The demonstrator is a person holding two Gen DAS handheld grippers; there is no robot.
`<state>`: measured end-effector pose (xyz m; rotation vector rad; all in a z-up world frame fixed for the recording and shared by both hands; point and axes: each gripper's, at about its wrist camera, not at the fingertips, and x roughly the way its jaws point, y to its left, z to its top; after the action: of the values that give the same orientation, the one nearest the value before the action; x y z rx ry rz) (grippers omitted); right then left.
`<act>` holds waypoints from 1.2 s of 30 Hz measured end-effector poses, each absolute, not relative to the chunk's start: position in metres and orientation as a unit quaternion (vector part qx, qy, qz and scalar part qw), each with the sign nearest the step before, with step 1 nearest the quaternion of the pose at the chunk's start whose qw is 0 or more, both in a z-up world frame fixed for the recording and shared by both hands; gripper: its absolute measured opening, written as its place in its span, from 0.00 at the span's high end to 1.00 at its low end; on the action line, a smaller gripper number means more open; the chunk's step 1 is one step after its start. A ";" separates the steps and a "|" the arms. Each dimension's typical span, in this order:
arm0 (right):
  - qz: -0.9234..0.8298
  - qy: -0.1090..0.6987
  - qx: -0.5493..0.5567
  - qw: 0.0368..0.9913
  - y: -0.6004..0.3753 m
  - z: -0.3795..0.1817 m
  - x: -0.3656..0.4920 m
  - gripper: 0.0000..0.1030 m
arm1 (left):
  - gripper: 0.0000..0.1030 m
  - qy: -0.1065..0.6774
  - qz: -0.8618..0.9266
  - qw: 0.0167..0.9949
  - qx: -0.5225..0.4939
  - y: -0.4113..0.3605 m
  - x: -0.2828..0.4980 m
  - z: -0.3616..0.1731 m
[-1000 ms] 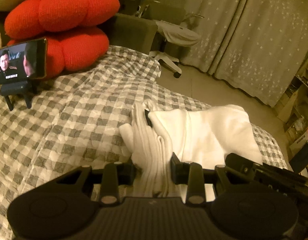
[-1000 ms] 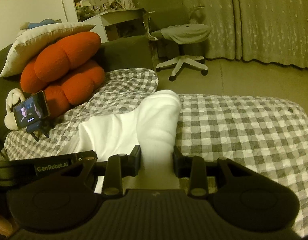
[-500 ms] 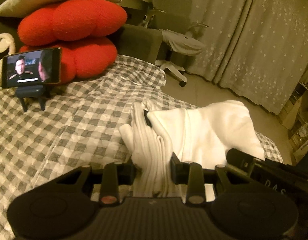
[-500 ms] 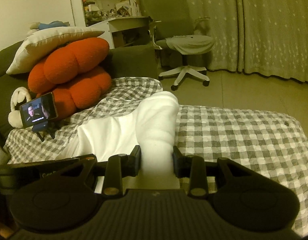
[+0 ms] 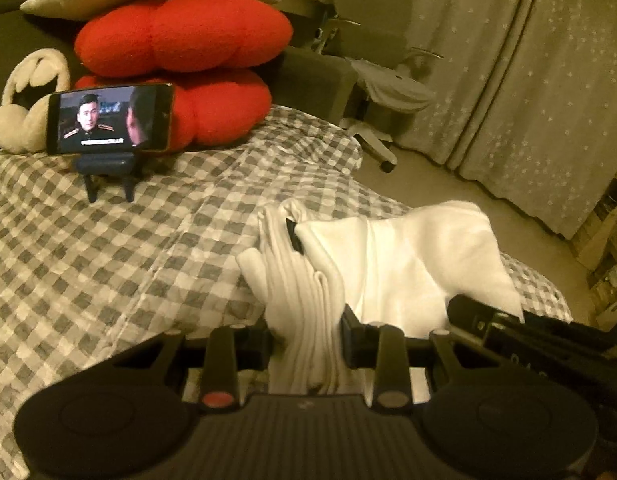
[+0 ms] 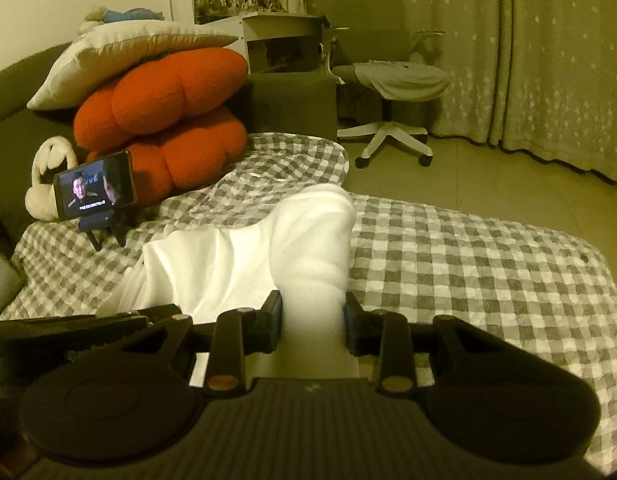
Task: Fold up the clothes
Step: 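Carry the folded shirt with both grippers toward the grey cloth by the sofa back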
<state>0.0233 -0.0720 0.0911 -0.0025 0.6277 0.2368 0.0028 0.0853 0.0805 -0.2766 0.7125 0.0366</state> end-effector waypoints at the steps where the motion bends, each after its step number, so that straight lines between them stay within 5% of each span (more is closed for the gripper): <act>1: 0.115 0.306 -0.003 0.945 -0.070 0.093 0.022 0.67 | 0.68 0.345 0.018 0.929 -0.134 0.086 0.002 0.083; 11: 0.138 0.285 -0.022 0.948 -0.031 0.109 0.009 0.67 | 0.68 0.329 0.060 0.930 -0.155 0.127 -0.024 0.102; 36: 0.518 0.284 -0.147 0.793 0.299 0.111 0.006 0.67 | 0.69 0.203 0.336 0.820 -0.416 0.445 -0.174 0.071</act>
<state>0.0058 0.2992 0.1115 -0.3165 0.6098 1.1146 -0.1740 0.4451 0.0707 -0.8859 0.4324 0.7149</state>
